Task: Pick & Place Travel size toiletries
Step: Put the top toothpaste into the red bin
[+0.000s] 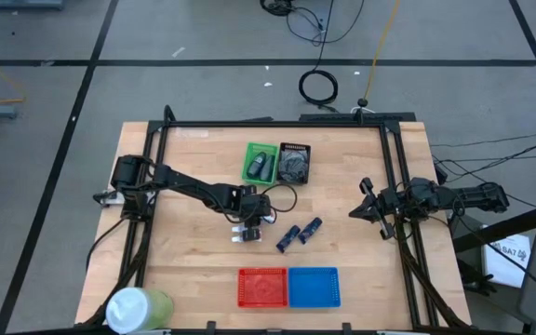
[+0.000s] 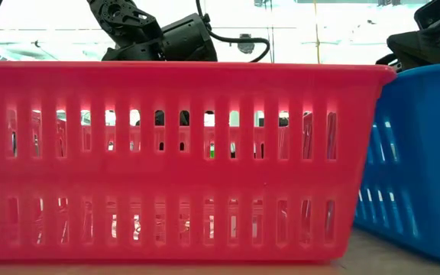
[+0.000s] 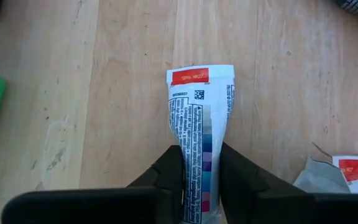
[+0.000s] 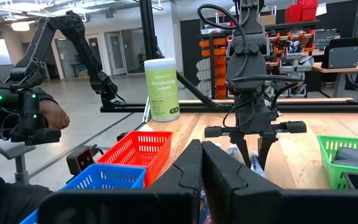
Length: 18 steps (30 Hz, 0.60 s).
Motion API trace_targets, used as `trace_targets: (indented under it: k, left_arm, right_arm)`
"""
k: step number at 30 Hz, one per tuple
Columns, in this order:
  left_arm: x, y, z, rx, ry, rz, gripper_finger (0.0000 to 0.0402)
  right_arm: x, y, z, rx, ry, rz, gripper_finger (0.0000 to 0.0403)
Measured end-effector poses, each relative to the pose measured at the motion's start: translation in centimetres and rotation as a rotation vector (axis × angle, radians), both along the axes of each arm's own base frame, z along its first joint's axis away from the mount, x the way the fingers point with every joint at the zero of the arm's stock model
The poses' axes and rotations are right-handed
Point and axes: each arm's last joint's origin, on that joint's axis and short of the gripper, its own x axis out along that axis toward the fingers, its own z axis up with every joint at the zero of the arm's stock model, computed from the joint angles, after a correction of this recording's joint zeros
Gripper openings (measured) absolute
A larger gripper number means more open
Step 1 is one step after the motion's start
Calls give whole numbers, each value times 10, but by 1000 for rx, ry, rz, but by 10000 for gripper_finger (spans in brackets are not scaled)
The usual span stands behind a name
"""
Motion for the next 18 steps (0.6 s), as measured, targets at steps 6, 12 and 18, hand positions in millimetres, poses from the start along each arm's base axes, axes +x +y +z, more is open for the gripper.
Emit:
trace_targets:
  k: [6, 12, 18]
  left_arm:
    - [0, 0, 0, 0, 0, 0, 68]
    - [-1, 1, 3, 5, -1, -4, 67]
    - [-2, 1, 5, 5, 0, -4, 67]
  right_arm:
    - [0, 0, 0, 0, 0, 0, 0]
    - [0, 0, 0, 0, 0, 0, 0]
    - [0, 0, 0, 0, 0, 0, 0]
